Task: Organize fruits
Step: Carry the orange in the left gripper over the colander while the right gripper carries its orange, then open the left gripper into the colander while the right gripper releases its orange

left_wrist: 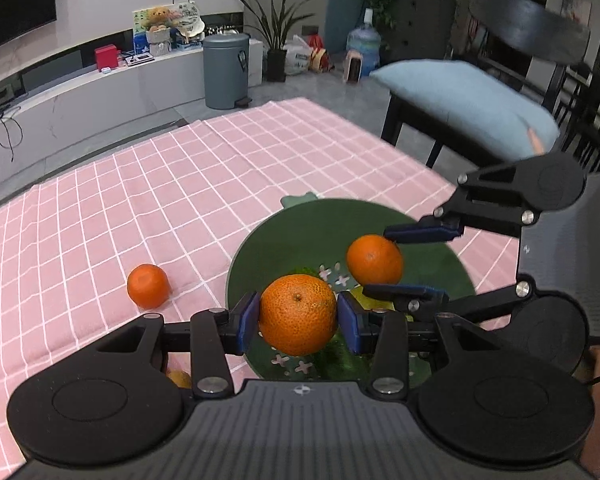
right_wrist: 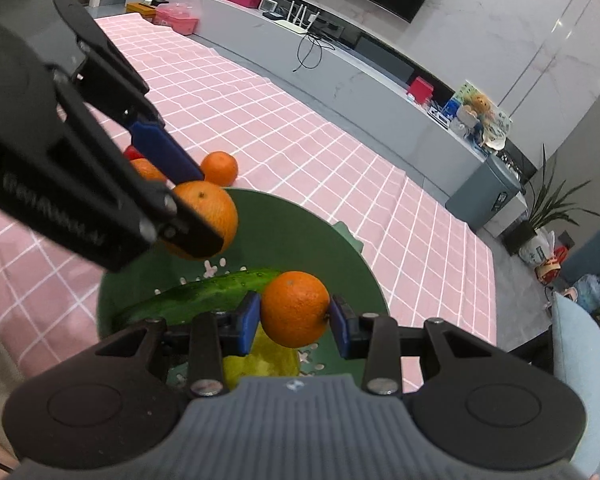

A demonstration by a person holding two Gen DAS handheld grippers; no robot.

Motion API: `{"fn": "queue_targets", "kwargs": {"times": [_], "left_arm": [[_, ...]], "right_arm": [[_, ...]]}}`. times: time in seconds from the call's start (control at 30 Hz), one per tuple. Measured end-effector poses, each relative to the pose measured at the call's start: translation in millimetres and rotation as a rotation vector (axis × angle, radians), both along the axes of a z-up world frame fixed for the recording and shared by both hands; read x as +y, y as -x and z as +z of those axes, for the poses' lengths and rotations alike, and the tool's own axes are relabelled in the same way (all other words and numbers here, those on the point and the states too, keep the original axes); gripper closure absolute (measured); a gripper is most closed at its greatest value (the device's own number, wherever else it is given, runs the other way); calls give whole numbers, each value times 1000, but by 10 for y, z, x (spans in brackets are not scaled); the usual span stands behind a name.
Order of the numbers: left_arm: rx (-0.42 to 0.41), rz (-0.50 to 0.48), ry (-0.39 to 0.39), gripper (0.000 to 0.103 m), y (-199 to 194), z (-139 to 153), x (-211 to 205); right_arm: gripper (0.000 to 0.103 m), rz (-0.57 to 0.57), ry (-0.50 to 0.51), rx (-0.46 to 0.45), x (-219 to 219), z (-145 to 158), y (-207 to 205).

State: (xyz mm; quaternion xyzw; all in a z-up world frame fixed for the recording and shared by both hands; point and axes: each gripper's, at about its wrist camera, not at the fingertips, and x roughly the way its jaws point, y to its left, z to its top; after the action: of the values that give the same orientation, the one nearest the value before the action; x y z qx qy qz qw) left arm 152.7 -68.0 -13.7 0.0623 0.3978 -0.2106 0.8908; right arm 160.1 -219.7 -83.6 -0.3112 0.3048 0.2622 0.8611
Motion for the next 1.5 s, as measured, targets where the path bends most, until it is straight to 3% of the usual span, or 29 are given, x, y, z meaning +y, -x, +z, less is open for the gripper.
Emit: {"fn": "queue_targets", "kwargs": {"times": [0.3,1.0,1.23,1.3,1.5], "left_arm": [[15,5,-52,55,-101,-136,-108],[68,62,-13,53,-189,-233,-34],[4,65,15,49,-24,1,47],[-16,72,31,48,39,87,95],[-74,119,55,48,257,290,319]], "right_arm": [[69,-52,-53,46,-32,-116,-246],[68,-69,-67,49,67,-267,-422],[57,-76,-84,10,90,-121,-294],[50,-82,-100,-10,105,-52,-225],[48,-101,-166,-33,233,150,-22]]}}
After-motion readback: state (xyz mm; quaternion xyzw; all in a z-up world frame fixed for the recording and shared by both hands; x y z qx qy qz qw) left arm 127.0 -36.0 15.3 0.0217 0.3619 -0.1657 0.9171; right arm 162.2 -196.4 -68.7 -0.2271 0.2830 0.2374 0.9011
